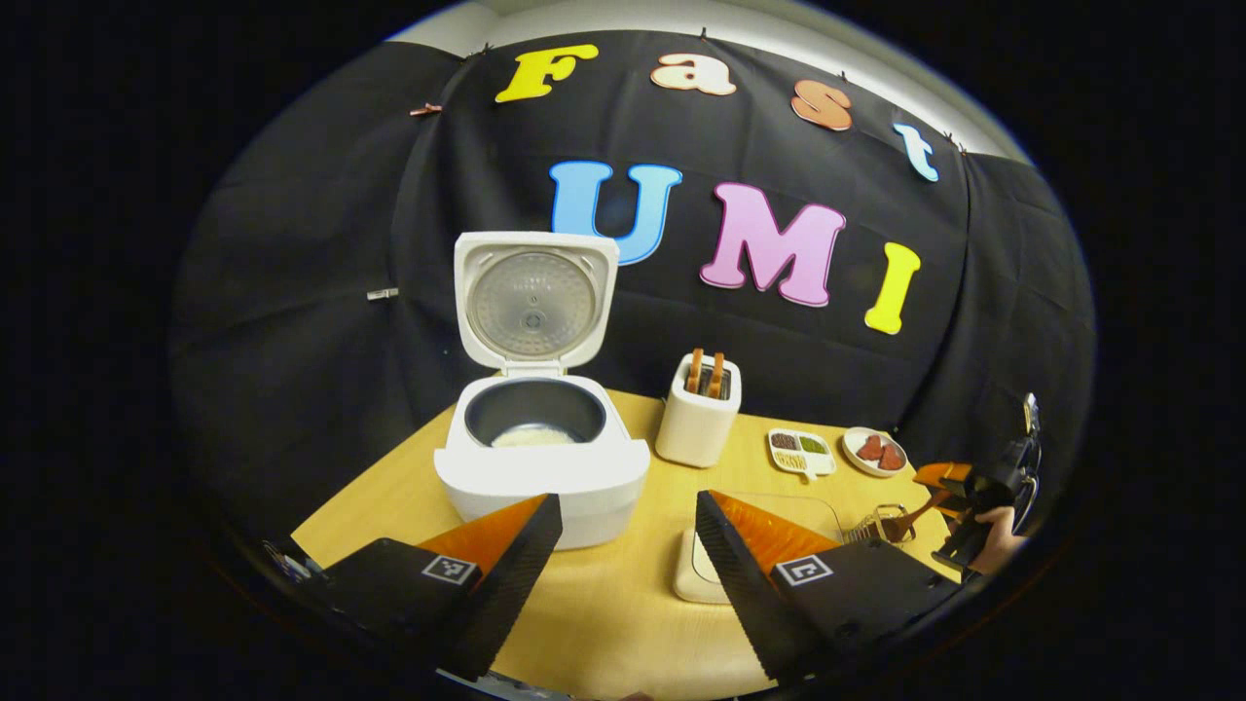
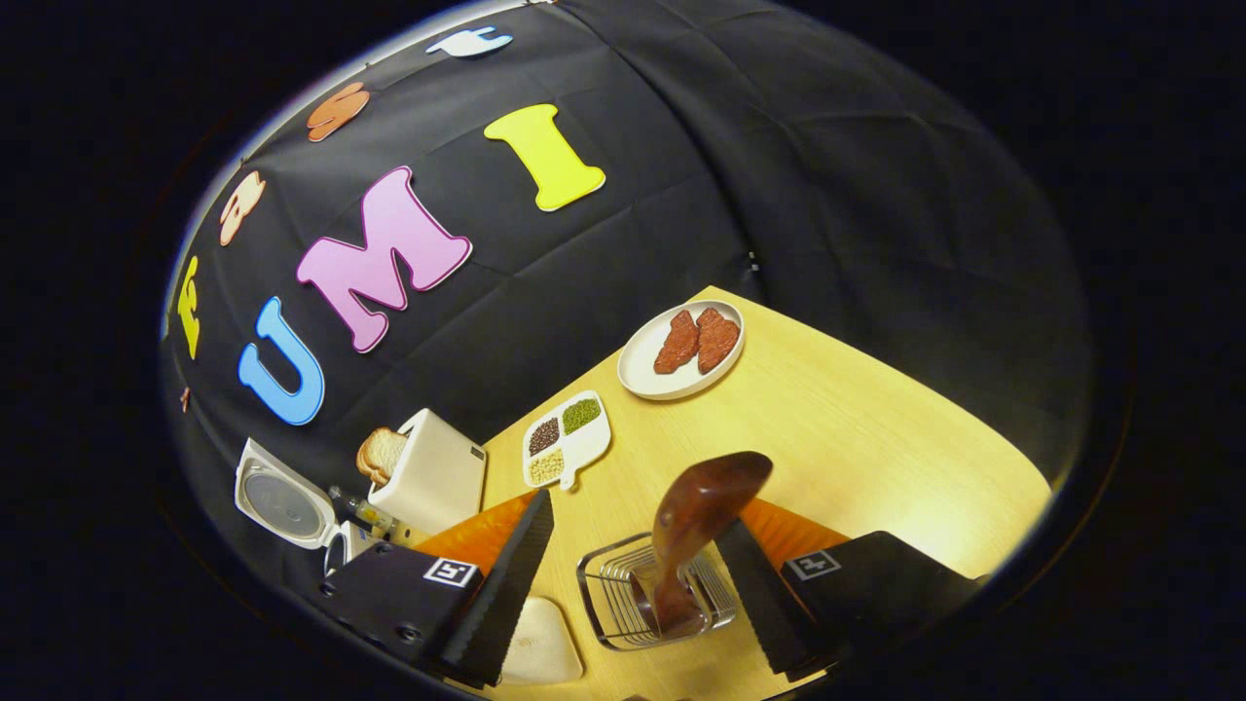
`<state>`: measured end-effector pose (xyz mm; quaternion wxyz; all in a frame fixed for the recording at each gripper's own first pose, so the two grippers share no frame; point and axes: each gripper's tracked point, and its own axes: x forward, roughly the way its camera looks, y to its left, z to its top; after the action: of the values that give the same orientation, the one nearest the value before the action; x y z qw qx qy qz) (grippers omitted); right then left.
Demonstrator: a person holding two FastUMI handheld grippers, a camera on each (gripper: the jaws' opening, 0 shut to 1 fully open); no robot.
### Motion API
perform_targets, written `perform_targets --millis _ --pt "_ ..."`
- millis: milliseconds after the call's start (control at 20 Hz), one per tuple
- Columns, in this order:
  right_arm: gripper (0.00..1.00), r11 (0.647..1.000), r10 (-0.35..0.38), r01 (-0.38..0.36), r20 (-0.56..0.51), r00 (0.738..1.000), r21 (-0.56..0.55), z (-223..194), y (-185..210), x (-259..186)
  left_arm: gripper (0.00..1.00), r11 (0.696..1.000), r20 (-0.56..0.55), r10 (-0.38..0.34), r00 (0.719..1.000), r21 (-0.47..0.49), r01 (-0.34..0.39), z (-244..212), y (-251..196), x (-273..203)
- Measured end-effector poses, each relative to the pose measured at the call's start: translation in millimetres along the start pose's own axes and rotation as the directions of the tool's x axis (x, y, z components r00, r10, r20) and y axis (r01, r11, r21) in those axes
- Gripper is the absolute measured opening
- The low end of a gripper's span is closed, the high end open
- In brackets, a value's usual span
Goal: Close the left gripper, press the button to open the rice cooker; take a wooden spoon from the chopstick holder with the right hand, scoop a spoonful of rice and pour it into the rice cooker, then put the wooden spoon back into the chopstick holder.
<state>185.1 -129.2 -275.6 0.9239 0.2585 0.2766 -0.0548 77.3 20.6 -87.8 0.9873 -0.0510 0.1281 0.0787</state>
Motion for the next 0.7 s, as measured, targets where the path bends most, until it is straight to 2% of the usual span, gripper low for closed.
perform_targets --millis 200,350,500,600,700 --pt "0.99 0.997 -0.026 0.033 0.093 0.995 -0.068 10 -2 -48 0.96 0.998 0.078 0.062 0.995 0.013 -0.064 56 32 10" --pt "0.98 0.992 -0.055 0.069 0.127 0.99 -0.105 12 -7 -77 0.96 0.997 0.121 0.063 0.991 0.029 -0.067 103 45 18" --pt "0.98 0.975 -0.068 0.1 0.162 0.984 -0.2 12 -9 -103 0.95 0.995 0.093 0.083 0.992 -0.061 -0.077 137 63 28" --pt "0.98 0.957 -0.052 0.102 0.186 0.981 -0.271 12 -1 -120 0.95 0.992 0.108 0.1 0.989 -0.083 -0.091 164 73 34" --pt "0.99 0.943 -0.019 0.08 0.187 0.982 -0.324 7 9 -135 0.95 0.991 0.141 0.128 0.982 -0.048 -0.123 191 88 46"
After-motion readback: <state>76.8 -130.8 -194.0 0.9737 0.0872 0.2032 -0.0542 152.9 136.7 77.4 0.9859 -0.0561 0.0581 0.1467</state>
